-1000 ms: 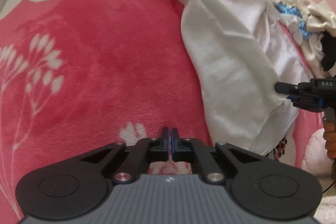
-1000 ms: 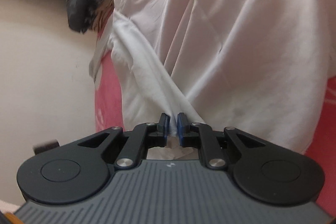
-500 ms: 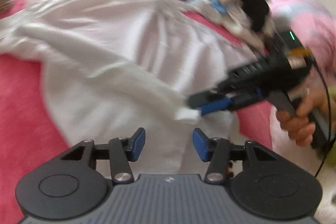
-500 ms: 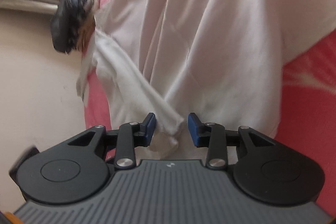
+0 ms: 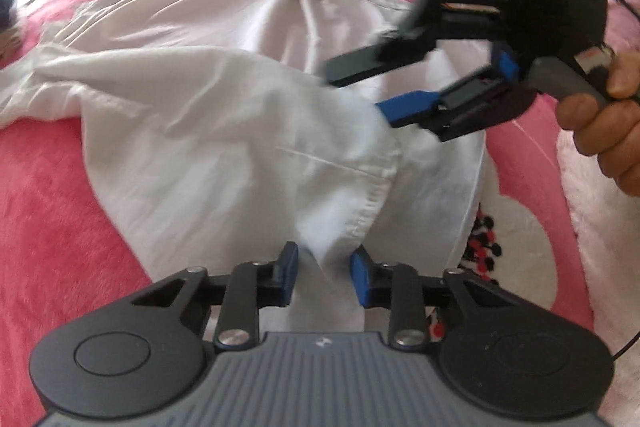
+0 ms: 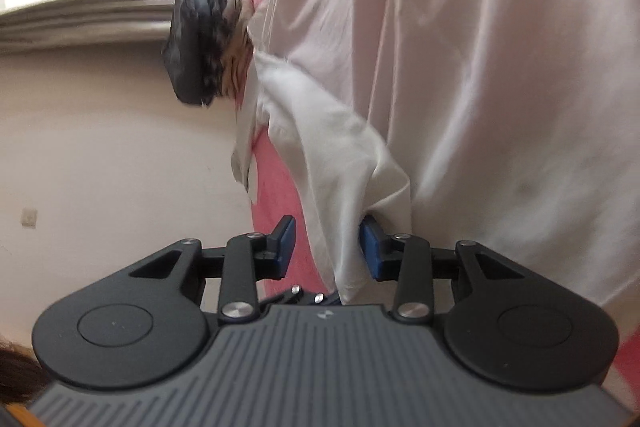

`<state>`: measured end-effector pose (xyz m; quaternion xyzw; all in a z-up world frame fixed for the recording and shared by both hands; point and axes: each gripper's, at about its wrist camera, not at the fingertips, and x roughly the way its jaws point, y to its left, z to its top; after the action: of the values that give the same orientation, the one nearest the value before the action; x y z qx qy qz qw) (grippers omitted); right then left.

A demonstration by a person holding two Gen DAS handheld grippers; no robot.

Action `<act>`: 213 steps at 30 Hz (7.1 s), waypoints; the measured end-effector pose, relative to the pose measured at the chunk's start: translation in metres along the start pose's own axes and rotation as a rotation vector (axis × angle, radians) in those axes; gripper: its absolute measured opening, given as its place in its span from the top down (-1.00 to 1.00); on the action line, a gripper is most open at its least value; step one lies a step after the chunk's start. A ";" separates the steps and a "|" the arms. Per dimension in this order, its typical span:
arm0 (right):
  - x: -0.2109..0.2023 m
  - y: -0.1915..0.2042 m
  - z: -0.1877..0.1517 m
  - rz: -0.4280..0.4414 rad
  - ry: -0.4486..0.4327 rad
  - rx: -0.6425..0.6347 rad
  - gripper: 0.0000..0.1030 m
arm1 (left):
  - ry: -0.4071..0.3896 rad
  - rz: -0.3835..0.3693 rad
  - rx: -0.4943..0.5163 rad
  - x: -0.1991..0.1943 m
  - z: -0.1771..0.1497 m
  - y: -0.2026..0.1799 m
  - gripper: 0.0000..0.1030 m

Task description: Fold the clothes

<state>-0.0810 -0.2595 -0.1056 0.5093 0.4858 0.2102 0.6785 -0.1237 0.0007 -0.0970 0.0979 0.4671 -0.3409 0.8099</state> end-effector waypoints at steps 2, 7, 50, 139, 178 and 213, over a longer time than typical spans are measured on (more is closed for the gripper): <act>-0.002 0.000 0.002 -0.015 -0.027 0.006 0.32 | -0.004 0.007 -0.033 -0.006 -0.002 0.007 0.60; -0.014 -0.009 0.005 -0.046 -0.063 0.014 0.32 | -0.028 0.052 -0.150 -0.030 -0.018 0.032 0.80; 0.013 0.101 -0.087 -0.173 0.128 -1.118 0.90 | 0.034 0.251 -0.058 -0.081 -0.069 0.027 0.95; 0.039 0.038 0.016 -0.242 0.178 -0.409 0.65 | 0.099 0.260 0.004 -0.065 -0.097 0.026 0.71; 0.098 0.052 -0.018 -0.333 0.185 -0.682 0.85 | 0.082 0.314 -0.015 -0.068 -0.109 0.027 0.69; -0.017 0.051 -0.029 -0.522 0.050 -0.713 0.99 | 0.066 0.321 0.008 -0.085 -0.112 0.017 0.96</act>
<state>-0.1032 -0.2391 -0.0528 0.0987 0.5116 0.1987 0.8301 -0.2178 0.1063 -0.0906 0.1858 0.4705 -0.2054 0.8378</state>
